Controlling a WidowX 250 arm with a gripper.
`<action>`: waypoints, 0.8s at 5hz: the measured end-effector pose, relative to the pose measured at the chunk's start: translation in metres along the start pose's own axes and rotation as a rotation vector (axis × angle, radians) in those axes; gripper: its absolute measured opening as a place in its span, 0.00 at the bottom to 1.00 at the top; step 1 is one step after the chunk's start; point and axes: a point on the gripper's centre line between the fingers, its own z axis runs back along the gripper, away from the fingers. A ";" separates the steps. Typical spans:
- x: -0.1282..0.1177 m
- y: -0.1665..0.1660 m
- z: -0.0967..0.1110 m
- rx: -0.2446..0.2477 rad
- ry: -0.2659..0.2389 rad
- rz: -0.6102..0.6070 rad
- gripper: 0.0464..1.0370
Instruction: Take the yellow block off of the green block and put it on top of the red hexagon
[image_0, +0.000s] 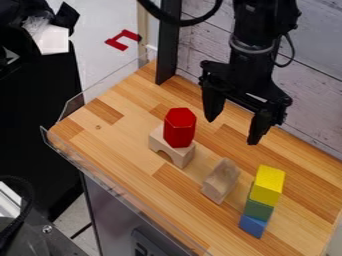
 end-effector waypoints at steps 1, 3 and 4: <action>-0.004 0.001 -0.006 0.004 0.024 0.005 0.96; -0.004 -0.012 0.012 -0.027 -0.092 0.193 0.96; -0.006 -0.013 0.018 -0.039 -0.135 0.232 0.96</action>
